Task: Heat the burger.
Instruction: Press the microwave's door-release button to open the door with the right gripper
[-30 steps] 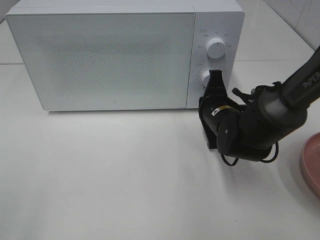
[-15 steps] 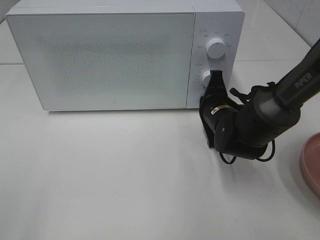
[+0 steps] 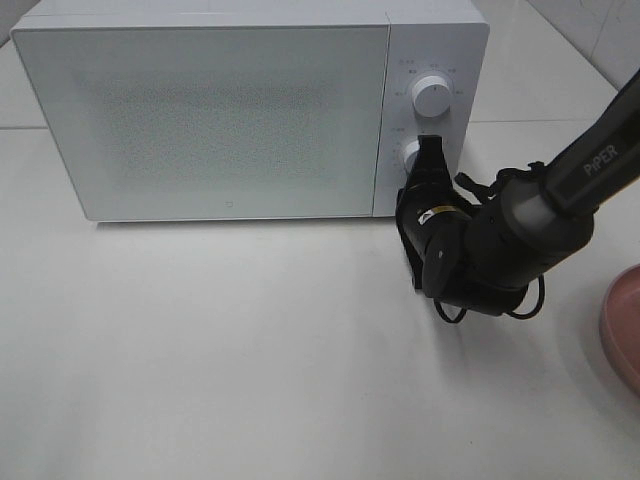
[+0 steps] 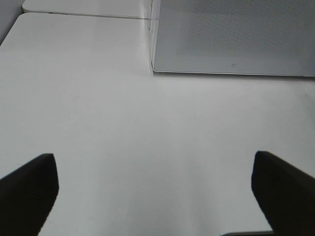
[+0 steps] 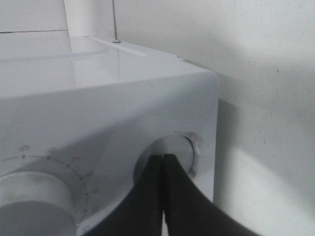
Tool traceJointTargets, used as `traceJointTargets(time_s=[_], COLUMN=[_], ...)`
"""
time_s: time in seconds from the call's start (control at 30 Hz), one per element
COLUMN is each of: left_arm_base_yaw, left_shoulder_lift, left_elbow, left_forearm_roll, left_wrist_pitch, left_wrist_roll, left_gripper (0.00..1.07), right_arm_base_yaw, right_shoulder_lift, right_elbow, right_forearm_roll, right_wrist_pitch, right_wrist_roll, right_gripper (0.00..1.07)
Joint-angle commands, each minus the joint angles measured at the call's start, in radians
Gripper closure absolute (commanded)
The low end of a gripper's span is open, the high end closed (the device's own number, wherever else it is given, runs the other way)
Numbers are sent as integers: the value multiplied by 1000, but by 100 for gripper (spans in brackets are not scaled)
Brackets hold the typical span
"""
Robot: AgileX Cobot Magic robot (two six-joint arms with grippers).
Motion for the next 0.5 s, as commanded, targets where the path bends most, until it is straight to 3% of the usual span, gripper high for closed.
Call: traceJointTargets(time_s=[0.03, 0.5], left_arm_base_yaw=[2, 2], left_shoulder_lift=[-15, -15], left_elbow=[0, 0], left_forearm_roll=[-9, -9], left_wrist_pitch=[-14, -14], left_wrist_roll=[0, 0], left_gripper=[7, 7], right_arm_base_yaw=[-9, -56], right_shoulder_lift=[19, 42], right_elbow=[-50, -140], right_forearm_roll=[-4, 6], right_wrist_pitch=[-56, -137], right_wrist_roll=[-27, -73], right_gripper=[107, 107])
